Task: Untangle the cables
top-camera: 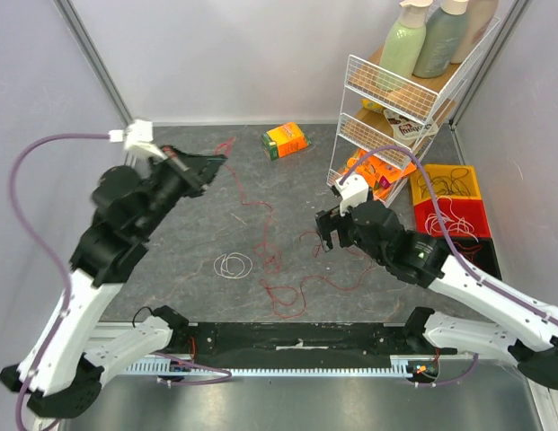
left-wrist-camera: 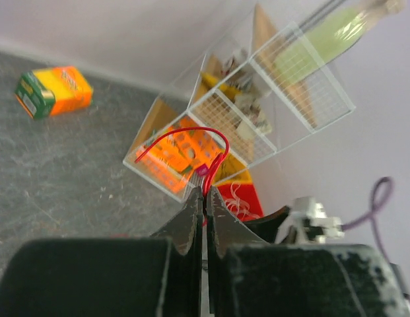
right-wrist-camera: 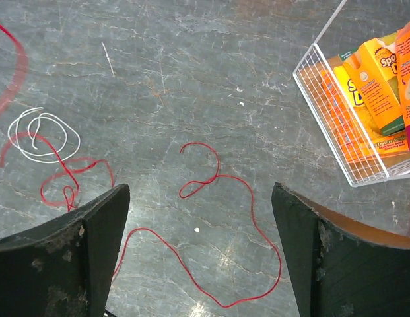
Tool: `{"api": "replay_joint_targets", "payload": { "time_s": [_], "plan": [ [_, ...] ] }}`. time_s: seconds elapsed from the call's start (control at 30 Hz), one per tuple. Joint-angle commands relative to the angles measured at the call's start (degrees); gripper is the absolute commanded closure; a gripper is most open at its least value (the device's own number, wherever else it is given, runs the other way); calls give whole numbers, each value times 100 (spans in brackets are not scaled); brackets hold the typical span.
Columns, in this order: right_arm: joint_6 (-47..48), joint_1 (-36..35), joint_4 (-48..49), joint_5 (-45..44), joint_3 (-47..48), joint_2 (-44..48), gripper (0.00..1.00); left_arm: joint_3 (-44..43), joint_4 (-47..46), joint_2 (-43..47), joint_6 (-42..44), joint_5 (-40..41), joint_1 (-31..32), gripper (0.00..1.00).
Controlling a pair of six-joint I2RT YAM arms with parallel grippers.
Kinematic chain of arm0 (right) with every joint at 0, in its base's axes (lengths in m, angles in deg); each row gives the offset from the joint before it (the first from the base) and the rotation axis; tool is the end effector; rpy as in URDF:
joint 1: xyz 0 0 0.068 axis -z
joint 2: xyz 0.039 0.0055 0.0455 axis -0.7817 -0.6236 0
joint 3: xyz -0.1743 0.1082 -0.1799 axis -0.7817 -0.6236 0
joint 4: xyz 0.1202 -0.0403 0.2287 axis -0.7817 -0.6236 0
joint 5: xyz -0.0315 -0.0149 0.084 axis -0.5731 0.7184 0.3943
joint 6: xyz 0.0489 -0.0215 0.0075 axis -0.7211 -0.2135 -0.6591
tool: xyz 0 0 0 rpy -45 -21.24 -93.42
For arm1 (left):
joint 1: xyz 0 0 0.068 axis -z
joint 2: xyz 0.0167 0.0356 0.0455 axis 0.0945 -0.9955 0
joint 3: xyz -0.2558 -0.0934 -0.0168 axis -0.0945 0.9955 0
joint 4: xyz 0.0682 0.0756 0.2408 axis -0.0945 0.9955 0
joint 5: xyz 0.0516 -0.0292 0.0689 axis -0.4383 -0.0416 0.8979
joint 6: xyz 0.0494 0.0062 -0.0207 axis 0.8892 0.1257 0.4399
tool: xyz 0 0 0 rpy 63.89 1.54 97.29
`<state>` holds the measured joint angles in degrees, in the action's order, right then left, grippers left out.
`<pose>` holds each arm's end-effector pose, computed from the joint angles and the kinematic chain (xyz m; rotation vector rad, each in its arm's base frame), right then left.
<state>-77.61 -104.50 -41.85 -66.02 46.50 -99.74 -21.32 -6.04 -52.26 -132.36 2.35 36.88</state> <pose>0.1407 0.1653 0.3352 -0.4037 2.0073 0.3781 0.1235 -0.0722 0.4818 -0.2308 1.6146 -0.9528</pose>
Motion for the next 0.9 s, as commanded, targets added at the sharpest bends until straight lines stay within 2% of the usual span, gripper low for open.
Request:
{"api": "replay_joint_targets", "payload": {
  "time_s": [0.0, 0.13, 0.3, 0.43, 0.6, 0.77, 0.87],
  "plan": [
    [-126, 8, -257, 128, -103, 221, 4, 312, -725, -858, -86, -822, -26, 98],
    [-241, 17, -292, 67, -349, 301, 5, 154, -927, -1237, -33, -1130, -26, 98],
    [-258, 17, -196, 58, -482, 196, 5, -241, -805, -1299, 204, -928, -17, 98],
    [-250, 17, -46, 84, -473, 2, 4, -172, -760, -1299, 258, -831, -26, 98],
    [-294, 26, 147, 163, -482, -147, 5, 521, -944, -1352, -23, -1050, -26, 98],
    [-442, 69, 375, 417, -587, -323, 5, 1813, -1340, -1465, -349, -1350, -26, 98],
    [-732, 157, 674, 724, -649, -604, 5, 2473, -1674, -1913, -384, -1604, -17, 98]
  ]
}}
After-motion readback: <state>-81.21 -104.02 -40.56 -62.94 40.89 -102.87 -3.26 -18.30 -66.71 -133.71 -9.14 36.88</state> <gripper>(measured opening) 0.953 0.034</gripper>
